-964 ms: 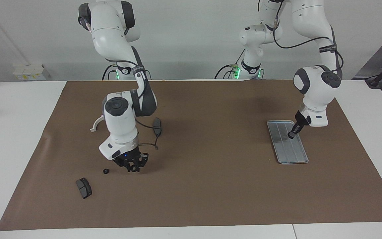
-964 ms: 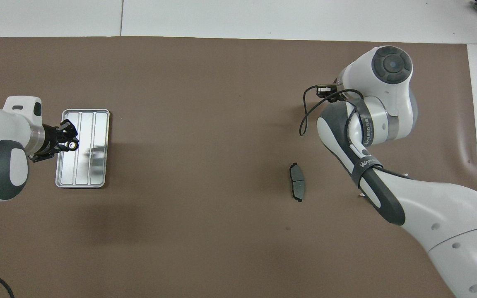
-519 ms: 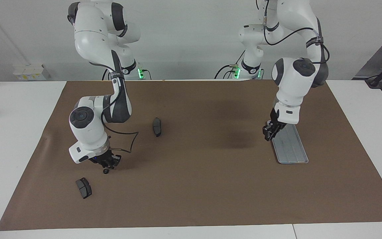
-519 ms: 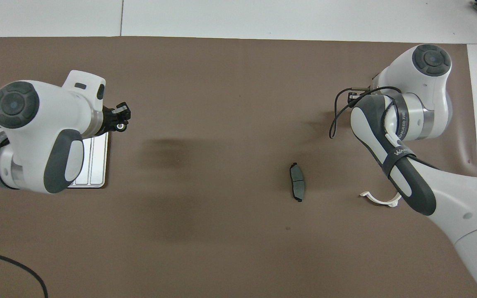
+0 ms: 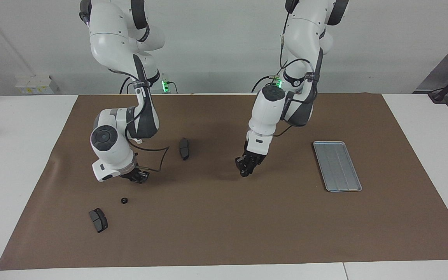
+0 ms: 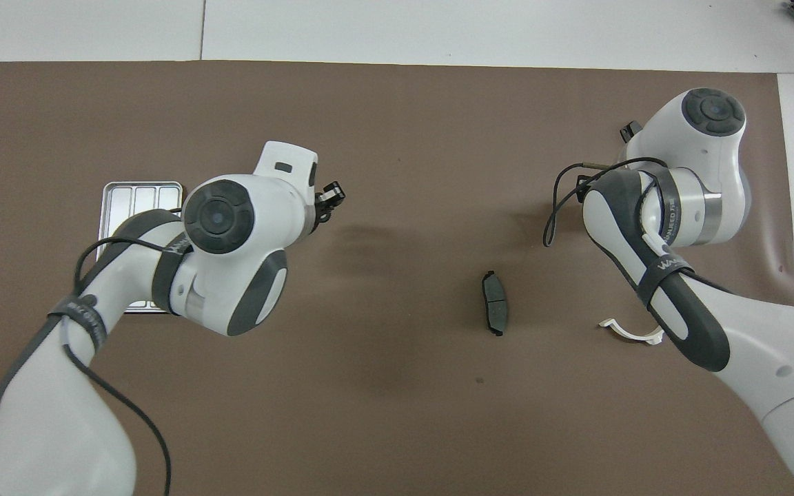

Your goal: Place bearing gear from tray to pile

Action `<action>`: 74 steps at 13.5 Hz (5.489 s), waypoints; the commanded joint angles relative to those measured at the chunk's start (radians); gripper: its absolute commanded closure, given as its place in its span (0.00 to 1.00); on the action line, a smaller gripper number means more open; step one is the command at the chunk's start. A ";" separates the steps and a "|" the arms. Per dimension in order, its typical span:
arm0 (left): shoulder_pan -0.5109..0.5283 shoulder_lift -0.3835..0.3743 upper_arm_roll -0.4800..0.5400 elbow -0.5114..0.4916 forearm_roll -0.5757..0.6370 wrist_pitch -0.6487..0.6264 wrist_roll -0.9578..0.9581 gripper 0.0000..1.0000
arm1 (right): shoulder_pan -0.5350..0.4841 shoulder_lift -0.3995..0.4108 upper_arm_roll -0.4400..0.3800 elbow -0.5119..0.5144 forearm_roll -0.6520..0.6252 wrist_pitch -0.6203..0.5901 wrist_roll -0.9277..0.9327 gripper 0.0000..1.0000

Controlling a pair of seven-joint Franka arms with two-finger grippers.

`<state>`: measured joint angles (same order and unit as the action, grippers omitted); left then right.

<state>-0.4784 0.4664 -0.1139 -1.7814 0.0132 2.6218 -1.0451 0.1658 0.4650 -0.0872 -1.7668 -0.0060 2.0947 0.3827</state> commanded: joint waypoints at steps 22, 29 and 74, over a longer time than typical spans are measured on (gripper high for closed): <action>0.239 -0.227 0.039 -0.116 0.030 -0.246 0.443 0.00 | 0.326 0.058 0.014 0.140 -0.003 0.489 0.102 0.21; 0.481 -0.270 0.036 -0.145 -0.038 -0.291 0.850 0.00 | 0.437 0.158 0.015 0.222 -0.038 0.476 0.147 0.21; 0.503 -0.522 0.046 0.117 -0.030 -0.990 1.103 0.00 | 0.060 0.135 -0.002 0.167 -0.037 0.315 -0.209 0.16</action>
<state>0.0216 -0.0490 -0.0684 -1.6628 -0.0067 1.6230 0.0765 0.2274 0.6237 -0.0916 -1.5993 -0.0407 2.4547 0.1593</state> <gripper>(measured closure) 0.000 0.264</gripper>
